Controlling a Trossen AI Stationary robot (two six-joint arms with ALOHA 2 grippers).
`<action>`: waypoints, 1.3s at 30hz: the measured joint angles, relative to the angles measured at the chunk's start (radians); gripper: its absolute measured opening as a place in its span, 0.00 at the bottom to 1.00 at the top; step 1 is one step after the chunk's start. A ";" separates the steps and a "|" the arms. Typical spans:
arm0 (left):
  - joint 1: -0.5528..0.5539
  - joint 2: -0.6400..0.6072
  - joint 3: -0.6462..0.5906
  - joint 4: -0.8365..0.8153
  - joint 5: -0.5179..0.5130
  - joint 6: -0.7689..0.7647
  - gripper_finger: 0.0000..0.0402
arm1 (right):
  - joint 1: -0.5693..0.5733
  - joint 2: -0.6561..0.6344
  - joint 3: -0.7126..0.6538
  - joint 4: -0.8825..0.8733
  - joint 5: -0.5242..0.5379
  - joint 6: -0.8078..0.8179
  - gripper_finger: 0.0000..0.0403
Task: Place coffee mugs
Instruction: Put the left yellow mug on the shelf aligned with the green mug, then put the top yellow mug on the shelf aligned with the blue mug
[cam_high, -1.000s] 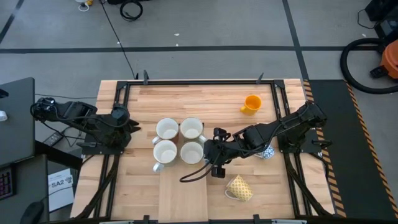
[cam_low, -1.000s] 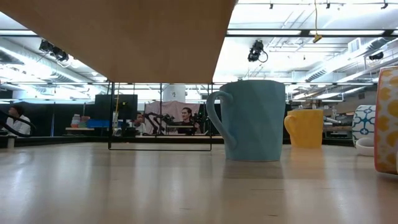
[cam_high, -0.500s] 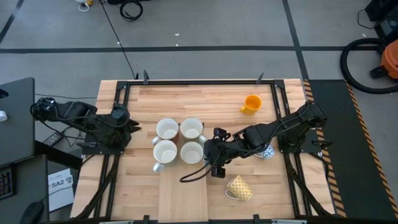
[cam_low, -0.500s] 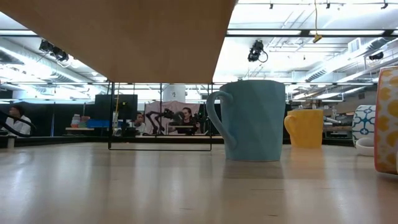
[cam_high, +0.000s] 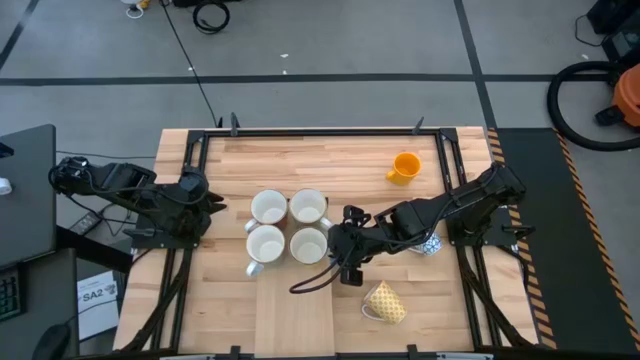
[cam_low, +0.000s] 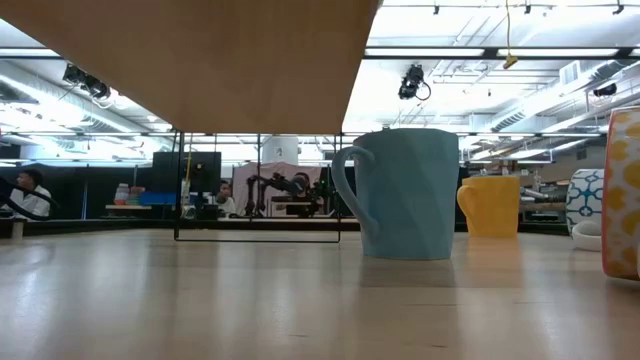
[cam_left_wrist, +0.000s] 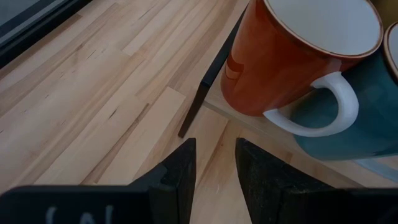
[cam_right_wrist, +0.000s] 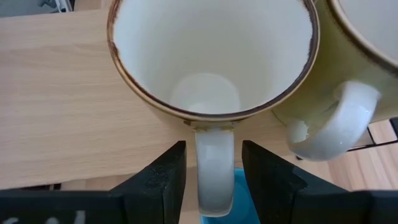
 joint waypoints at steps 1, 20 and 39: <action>0.000 0.000 0.000 0.000 0.000 0.000 0.30 | 0.000 -0.001 0.000 -0.001 -0.006 -0.001 0.40; 0.000 0.000 0.000 0.000 0.000 0.000 0.30 | -0.013 -0.055 0.183 -0.261 -0.112 -0.070 0.40; 0.000 0.000 0.000 0.000 0.000 0.000 0.30 | -0.244 -0.262 0.011 -0.504 0.032 -0.174 0.40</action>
